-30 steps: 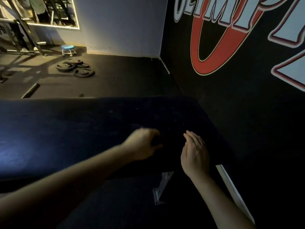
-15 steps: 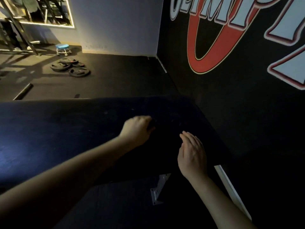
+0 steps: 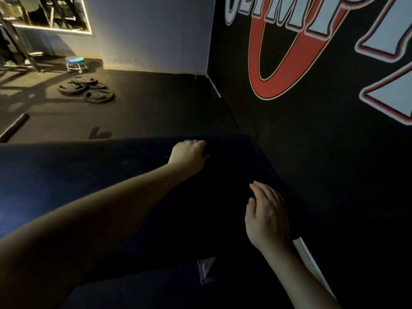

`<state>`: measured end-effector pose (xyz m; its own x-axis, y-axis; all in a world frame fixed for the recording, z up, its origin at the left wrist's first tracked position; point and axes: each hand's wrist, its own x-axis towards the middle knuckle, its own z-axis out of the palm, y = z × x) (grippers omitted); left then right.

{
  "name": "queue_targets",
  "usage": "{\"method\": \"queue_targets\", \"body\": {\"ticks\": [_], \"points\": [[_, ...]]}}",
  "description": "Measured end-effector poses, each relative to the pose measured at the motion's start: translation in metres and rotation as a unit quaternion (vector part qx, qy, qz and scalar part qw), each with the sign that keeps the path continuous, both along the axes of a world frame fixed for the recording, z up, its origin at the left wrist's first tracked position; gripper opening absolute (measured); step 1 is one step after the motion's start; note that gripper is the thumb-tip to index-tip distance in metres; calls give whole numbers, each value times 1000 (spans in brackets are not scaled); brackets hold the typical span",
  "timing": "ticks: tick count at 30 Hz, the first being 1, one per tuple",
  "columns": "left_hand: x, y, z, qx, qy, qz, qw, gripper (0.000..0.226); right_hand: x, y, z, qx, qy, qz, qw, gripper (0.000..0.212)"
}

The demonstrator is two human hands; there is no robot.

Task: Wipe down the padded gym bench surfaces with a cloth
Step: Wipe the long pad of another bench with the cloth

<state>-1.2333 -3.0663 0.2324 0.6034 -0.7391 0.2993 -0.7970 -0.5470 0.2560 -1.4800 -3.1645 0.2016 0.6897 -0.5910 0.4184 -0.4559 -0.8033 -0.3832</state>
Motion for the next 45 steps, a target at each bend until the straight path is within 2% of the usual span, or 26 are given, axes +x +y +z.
{"method": "queue_targets", "body": {"ticks": [3,5,7,10,13,15,17,19,20,22,23,25,26,29,34,38,39,42,45], "points": [[-14,-11,-4,-31,50,9,998,25,1,1,2,0,-3,3,1000,52],[-60,1,-3,-39,95,-62,993,20,0,1,2,7,-9,3,1000,50],[-112,25,0,-35,100,-151,983,16,-4,1,2,4,-20,17,1000,48],[-151,67,16,17,120,-224,967,18,-6,0,6,14,-22,24,999,43],[-141,105,32,93,135,-178,970,22,-2,4,12,28,1,19,999,36],[-121,123,42,89,146,-126,977,20,2,11,17,26,10,34,999,36],[-94,139,47,36,256,-92,962,7,13,25,22,28,15,66,997,34],[-68,155,47,-19,345,-53,937,16,25,42,25,24,22,113,993,32],[-56,161,41,-23,341,-21,940,25,32,49,25,19,24,134,990,32],[-49,172,28,-13,193,95,977,53,41,56,24,13,27,158,987,32],[-55,177,22,-52,117,139,982,53,44,56,24,14,28,160,987,33],[-83,176,18,-122,28,109,986,38,46,53,24,25,30,153,987,33],[-97,172,15,-106,11,72,992,39,48,52,24,29,32,149,988,33],[-124,151,3,-6,20,72,997,61,53,52,24,25,45,151,987,33],[-81,175,-4,-19,2,57,998,50,58,50,23,37,58,155,986,34],[-22,236,11,-102,21,221,970,27,58,50,18,37,50,151,987,33],[-16,239,13,-122,33,234,964,25,58,50,17,34,51,150,987,33],[-27,209,11,-139,47,165,975,22,59,51,15,26,53,147,987,33],[-41,172,6,-91,34,121,988,33,60,49,15,25,57,148,987,32]]}}
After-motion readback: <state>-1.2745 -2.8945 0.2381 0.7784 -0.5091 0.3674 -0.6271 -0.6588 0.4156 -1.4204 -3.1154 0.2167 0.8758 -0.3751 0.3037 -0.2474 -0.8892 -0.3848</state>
